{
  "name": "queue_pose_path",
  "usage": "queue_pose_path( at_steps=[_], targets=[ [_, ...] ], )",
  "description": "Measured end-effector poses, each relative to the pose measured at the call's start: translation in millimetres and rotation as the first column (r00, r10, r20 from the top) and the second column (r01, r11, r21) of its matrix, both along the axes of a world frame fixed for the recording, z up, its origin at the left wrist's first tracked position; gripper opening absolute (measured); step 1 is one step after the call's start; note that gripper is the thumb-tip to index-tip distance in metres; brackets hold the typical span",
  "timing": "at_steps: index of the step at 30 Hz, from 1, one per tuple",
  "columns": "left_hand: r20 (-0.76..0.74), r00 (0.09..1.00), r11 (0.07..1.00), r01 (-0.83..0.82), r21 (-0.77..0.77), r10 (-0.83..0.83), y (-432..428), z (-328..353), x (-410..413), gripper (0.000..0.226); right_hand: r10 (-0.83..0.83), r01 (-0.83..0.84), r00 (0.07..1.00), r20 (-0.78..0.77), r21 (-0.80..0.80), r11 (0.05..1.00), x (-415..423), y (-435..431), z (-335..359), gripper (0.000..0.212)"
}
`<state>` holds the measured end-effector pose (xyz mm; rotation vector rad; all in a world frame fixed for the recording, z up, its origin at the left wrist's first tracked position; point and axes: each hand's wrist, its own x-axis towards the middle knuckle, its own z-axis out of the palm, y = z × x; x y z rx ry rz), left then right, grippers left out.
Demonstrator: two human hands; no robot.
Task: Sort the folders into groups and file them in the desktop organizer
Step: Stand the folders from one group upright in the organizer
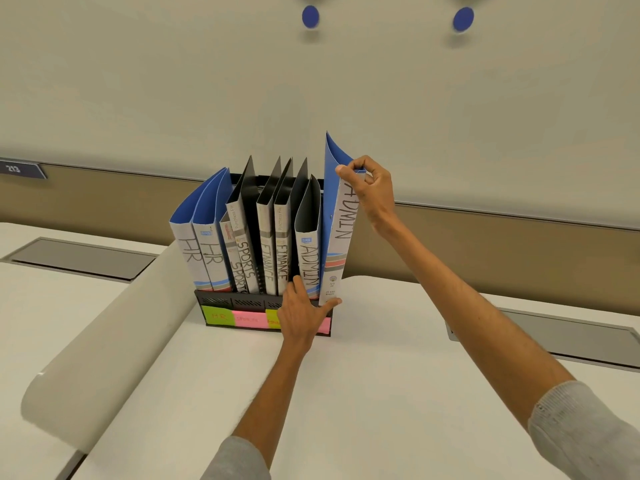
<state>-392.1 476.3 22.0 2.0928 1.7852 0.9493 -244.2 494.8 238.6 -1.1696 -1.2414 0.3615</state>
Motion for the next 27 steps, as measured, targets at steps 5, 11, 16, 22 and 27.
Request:
queue_pose_path(
  at_steps=[5, 11, 16, 22, 27],
  targets=[
    [-0.105, 0.993, 0.997, -0.050, -0.052, 0.044, 0.3, 14.1, 0.7, 0.105, -0.043, 0.043, 0.999, 0.024, 0.001, 0.999, 1.7, 1.3, -3.2, 0.031],
    [-0.086, 0.996, 0.998, -0.035, -0.042, 0.031, -2.9, 9.9, -5.1, 0.094, -0.089, 0.089, 0.996, -0.002, 0.019, 0.996, -5.8, -4.5, -2.5, 0.035],
    [-0.040, 0.994, 0.991, -0.107, -0.081, 0.104, -13.6, 14.3, 12.8, 0.108, -0.087, 0.087, 0.996, 0.020, 0.028, 0.996, -5.2, -6.4, 0.1, 0.039],
    [-0.096, 0.991, 0.989, -0.107, -0.100, 0.098, -8.8, 15.7, 10.4, 0.108, -0.070, 0.070, 0.997, 0.009, 0.029, 0.997, -5.0, -4.7, -2.2, 0.040],
    [-0.072, 0.996, 0.994, -0.056, -0.093, 0.049, -3.4, 12.0, 8.4, 0.103, -0.053, 0.053, 0.998, 0.014, 0.034, 0.998, -4.9, -5.8, -3.2, 0.039]
  ],
)
